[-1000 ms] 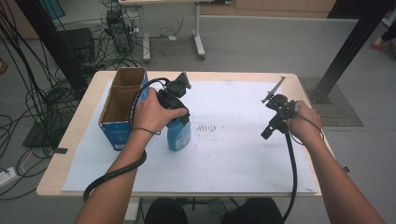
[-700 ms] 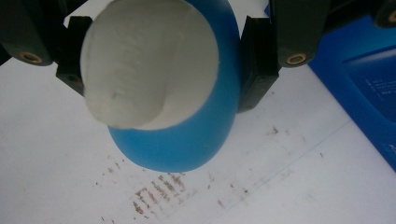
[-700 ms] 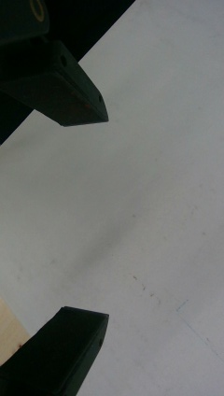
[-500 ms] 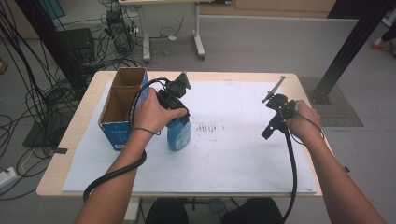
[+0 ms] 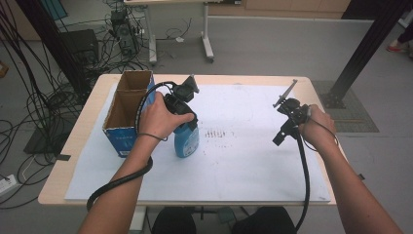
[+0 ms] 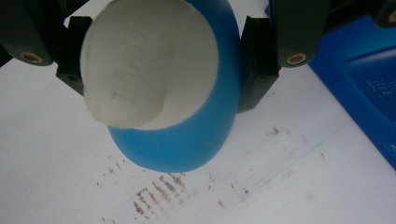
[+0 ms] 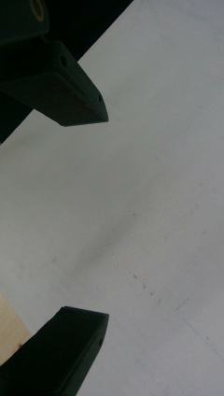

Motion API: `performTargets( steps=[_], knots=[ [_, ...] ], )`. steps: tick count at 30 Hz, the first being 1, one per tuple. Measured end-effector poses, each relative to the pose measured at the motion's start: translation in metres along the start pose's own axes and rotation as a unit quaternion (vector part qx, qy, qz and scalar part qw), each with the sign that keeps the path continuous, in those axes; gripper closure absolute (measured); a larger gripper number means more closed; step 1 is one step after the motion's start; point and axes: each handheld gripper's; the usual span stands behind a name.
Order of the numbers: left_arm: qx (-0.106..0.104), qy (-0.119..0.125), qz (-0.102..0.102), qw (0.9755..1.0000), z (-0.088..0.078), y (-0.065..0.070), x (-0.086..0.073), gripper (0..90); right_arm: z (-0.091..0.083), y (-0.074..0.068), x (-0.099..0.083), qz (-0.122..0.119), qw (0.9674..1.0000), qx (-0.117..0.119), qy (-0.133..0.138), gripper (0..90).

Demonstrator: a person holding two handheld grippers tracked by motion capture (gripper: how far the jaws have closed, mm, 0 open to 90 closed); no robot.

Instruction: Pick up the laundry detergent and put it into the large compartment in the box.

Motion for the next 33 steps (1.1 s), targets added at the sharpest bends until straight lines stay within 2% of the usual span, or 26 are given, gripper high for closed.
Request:
performTargets(
  steps=[33],
  knots=[
    [-0.001, 0.001, -0.005, 1.0, 0.0001, -0.0004, -0.0002, 36.7, -0.0012, -0.0011, 0.0001, -0.002, 1.0, -0.003, -0.002, 4.9]
  ],
)
Point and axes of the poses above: each handheld gripper's, and its own axes: z roughly forward along the jaws, x roughly out of its top, y roughly to its right, and after that the axes turned 9 degrees about z, right-handed
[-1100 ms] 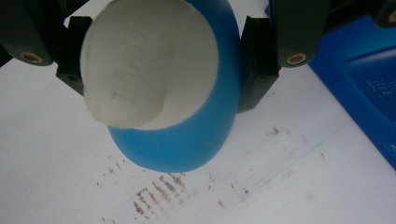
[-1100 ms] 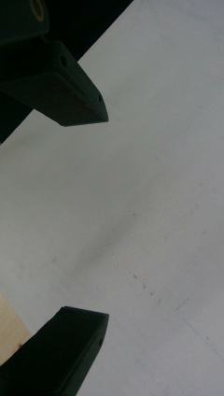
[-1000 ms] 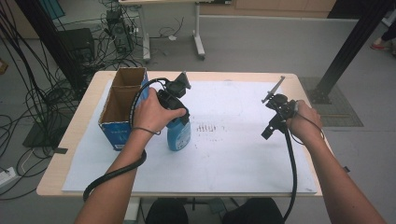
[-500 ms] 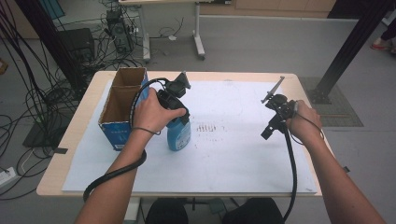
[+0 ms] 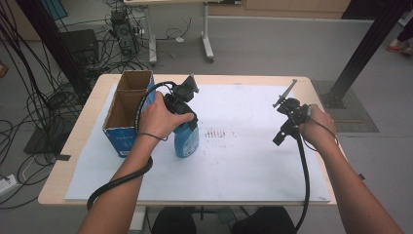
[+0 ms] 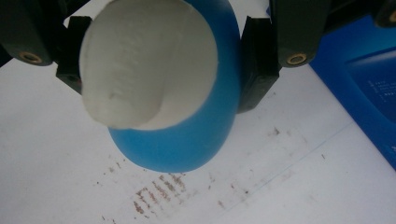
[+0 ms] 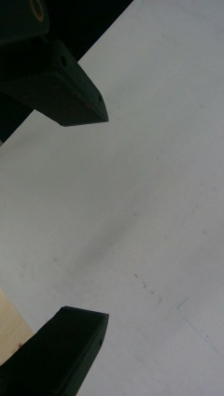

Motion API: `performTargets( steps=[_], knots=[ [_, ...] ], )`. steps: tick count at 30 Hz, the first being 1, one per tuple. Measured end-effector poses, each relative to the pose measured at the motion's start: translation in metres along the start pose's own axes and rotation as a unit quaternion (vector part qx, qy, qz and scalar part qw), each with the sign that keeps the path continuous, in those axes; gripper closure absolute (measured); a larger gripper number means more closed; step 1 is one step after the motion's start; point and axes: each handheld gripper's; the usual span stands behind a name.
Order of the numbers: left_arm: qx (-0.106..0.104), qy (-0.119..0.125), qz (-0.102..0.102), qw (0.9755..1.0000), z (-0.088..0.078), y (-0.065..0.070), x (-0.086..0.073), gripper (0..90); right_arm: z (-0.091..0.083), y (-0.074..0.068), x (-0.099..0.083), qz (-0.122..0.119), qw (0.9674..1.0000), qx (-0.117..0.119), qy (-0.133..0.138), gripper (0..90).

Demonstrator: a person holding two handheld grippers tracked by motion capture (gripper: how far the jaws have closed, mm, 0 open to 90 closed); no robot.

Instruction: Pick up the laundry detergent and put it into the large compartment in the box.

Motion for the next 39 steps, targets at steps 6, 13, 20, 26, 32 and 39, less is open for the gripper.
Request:
performTargets(
  steps=[6, 13, 20, 26, 32, 39],
  knots=[
    [0.001, 0.0, 0.001, 1.0, 0.0001, 0.0004, 0.0001, 36.7, 0.0006, -0.0005, 0.0004, -0.001, 1.0, 0.0, -0.001, 4.9],
    [0.001, 0.0, 0.001, 1.0, 0.0001, 0.0005, 0.0002, 36.8, 0.0011, -0.0008, 0.001, 0.0, 1.0, 0.001, -0.001, 4.9],
    [0.001, 0.0, 0.001, 1.0, 0.0, 0.0004, -0.0001, 36.8, 0.0009, 0.0, 0.0011, -0.001, 1.0, -0.001, -0.001, 4.9],
    [0.001, 0.0, 0.001, 1.0, 0.0, 0.0004, 0.0, 36.8, -0.0005, 0.0009, 0.0012, 0.0, 1.0, 0.001, 0.002, 4.8],
    [0.001, 0.001, 0.001, 1.0, -0.0001, 0.0002, -0.0004, 36.8, -0.0028, 0.0018, -0.0008, 0.002, 1.0, -0.003, 0.003, 4.8],
    [0.001, 0.001, 0.001, 1.0, 0.0, 0.0005, -0.0004, 36.8, -0.0037, 0.001, -0.002, 0.004, 1.0, -0.003, 0.007, 4.9]
  ],
)
Point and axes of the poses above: each handheld gripper's, and its own axes: z roughly forward along the jaws, x roughly out of its top, y roughly to its right, and after that the axes turned 9 degrees about z, right-handed
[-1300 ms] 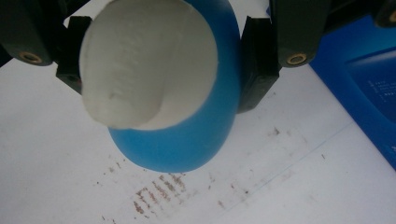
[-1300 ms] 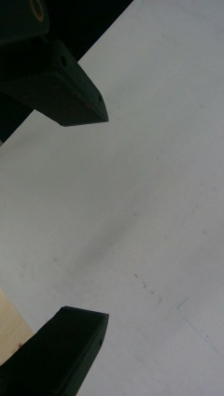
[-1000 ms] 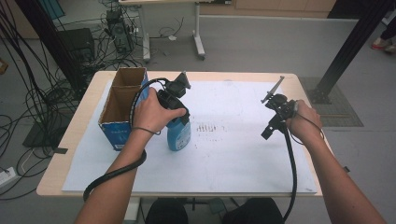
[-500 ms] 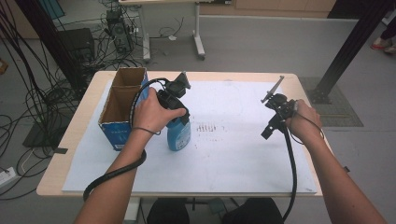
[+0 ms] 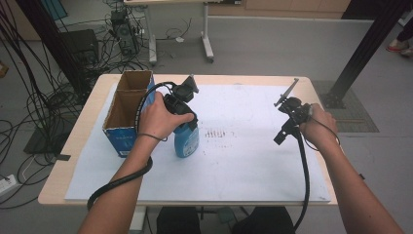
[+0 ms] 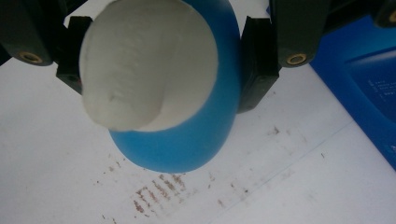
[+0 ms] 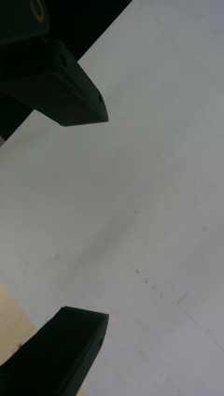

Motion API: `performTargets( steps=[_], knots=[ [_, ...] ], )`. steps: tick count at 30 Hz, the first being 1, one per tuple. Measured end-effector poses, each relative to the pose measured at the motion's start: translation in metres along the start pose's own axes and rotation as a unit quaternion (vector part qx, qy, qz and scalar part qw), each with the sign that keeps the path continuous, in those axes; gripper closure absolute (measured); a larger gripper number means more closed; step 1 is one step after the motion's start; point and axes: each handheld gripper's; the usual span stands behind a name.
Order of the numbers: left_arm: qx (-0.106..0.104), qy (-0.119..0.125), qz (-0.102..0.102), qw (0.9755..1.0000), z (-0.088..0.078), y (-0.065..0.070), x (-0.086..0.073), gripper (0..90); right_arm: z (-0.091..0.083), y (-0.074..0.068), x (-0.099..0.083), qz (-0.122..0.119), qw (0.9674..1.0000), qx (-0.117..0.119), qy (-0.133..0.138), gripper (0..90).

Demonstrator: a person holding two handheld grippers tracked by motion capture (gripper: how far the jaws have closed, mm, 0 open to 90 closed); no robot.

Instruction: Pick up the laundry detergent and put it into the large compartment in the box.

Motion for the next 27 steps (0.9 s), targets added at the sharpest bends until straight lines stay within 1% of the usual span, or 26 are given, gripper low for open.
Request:
performTargets(
  steps=[16, 27],
  knots=[
    [0.002, -0.002, 0.003, 1.0, 0.0001, 0.0011, 0.0004, 36.9, -0.0009, 0.0004, 0.0, 0.004, 1.0, 0.003, 0.005, 4.8],
    [0.006, -0.001, 0.005, 1.0, -0.0006, 0.003, -0.0007, 37.0, 0.0004, 0.0015, 0.0056, 0.002, 1.0, 0.004, 0.004, 4.8]
  ],
)
Point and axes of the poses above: each handheld gripper's, and its own axes: z roughly forward along the jaws, x roughly out of its top, y roughly to its right, and after that the axes turned 9 degrees about z, right-handed
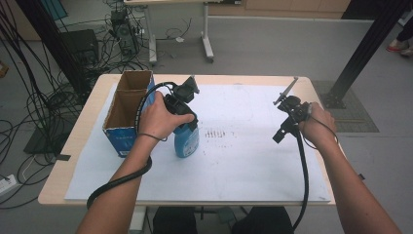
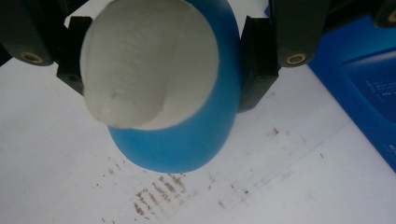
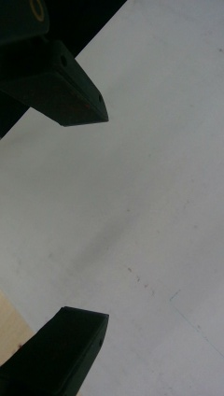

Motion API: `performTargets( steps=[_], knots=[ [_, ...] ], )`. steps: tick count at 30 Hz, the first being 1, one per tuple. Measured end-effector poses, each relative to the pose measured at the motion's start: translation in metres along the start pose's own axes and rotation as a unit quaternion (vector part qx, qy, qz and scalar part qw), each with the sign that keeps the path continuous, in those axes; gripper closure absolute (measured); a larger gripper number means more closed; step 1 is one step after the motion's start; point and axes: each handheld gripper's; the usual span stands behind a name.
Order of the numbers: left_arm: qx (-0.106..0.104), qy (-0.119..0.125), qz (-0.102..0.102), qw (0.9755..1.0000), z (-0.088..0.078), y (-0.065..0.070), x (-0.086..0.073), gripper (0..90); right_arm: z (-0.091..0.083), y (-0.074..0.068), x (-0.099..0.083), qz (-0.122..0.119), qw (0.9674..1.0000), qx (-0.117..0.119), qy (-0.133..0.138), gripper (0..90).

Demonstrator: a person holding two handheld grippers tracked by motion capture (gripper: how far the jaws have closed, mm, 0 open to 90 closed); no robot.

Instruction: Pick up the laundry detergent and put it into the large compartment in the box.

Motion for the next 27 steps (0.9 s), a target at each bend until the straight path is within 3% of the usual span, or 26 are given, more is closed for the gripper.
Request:
performTargets(
  steps=[12, 17, 27],
  knots=[
    [-0.007, -0.008, 0.005, 0.9999, -0.005, 0.002, 0.003, 37.3, 0.0, 0.001, 0.002, -0.001, 1.0, -0.003, -0.001, 4.9],
    [-0.012, -0.004, 0.006, 0.9999, -0.016, 0.004, 0.006, 37.3, 0.0, 0.002, 0.003, -0.001, 1.0, -0.003, -0.003, 4.9],
    [0.005, 0.0, 0.004, 1.0, -0.043, 0.008, 0.013, 37.4, -0.001, 0.0, 0.002, -0.002, 1.0, -0.006, -0.005, 5.0]
  ],
)
Point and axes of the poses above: each handheld gripper's, and its own axes: z roughly forward along the jaws, x roughly out of its top, y roughly to its right, and after that the axes turned 9 degrees about z, right-handed
